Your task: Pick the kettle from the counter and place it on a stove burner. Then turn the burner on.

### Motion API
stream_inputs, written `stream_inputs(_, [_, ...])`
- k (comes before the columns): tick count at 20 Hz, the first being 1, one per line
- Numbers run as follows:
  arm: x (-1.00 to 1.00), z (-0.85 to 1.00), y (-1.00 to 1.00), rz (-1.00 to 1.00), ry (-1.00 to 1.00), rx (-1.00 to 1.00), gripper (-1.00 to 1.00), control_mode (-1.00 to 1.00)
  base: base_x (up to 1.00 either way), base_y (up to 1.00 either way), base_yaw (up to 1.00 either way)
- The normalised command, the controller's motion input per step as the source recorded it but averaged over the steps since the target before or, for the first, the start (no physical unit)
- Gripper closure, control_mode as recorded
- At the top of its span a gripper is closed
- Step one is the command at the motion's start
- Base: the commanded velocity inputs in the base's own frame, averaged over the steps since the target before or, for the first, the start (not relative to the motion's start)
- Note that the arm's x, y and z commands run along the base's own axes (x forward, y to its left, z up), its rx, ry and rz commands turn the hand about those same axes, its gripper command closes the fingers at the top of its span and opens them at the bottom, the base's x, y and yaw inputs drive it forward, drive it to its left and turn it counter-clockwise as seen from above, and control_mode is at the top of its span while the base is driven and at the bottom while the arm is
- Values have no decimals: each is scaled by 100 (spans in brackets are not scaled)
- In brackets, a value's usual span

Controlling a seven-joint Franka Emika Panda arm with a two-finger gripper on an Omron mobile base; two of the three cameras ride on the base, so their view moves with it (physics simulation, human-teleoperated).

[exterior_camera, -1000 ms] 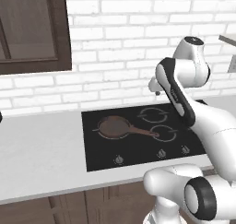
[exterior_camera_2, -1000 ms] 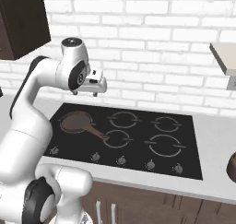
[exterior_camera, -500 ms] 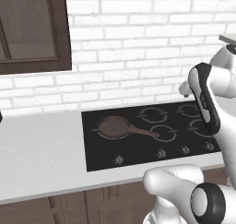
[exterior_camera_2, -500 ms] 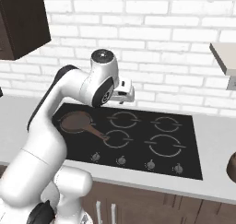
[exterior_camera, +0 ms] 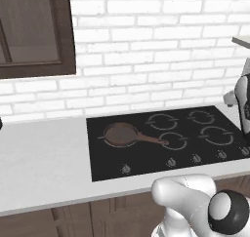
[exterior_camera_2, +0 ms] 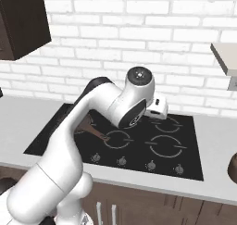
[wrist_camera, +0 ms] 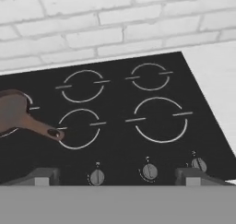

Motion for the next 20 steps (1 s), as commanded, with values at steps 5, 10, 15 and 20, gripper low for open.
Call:
stream_inputs(5, [-1, -15, -100, -32, 0, 10, -100, -100, 0, 0, 0])
stream_inputs(10, [4, -21, -100, -37, 0, 12, -100, -100, 0, 0, 0])
stream_inputs(15, [16, -36, -100, -40, 5, 8, -100, -100, 0, 0, 0])
stream_inputs(20, [14, -41, -99, -43, 10, 1, -100, -100, 0, 0, 0])
